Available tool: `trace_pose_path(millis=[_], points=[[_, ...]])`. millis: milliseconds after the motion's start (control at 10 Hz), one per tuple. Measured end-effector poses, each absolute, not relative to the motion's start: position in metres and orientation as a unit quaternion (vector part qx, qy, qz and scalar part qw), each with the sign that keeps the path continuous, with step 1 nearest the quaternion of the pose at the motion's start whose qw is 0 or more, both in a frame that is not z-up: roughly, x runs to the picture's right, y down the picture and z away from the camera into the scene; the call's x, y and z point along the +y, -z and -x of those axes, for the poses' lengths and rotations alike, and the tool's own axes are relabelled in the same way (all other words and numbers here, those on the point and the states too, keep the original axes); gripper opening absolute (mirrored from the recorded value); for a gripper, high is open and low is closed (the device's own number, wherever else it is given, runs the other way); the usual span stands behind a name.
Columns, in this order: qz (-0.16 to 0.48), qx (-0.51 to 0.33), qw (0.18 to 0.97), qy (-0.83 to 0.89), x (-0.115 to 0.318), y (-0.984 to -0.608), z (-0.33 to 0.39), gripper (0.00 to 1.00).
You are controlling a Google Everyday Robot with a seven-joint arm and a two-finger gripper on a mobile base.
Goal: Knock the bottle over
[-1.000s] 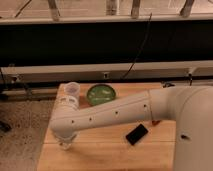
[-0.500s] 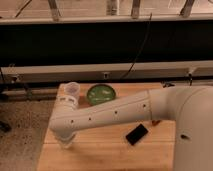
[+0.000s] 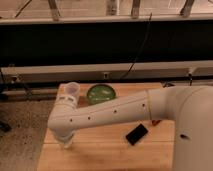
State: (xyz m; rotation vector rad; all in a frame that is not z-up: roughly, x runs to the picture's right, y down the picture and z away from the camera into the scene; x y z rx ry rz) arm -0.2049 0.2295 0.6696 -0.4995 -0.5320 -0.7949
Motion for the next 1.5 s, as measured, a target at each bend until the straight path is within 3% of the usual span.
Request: trace_pose_path(millis=[1500], points=[[0.23, -0.269, 0.85, 0.39, 0.216, -0.665, 0.218, 0.0]])
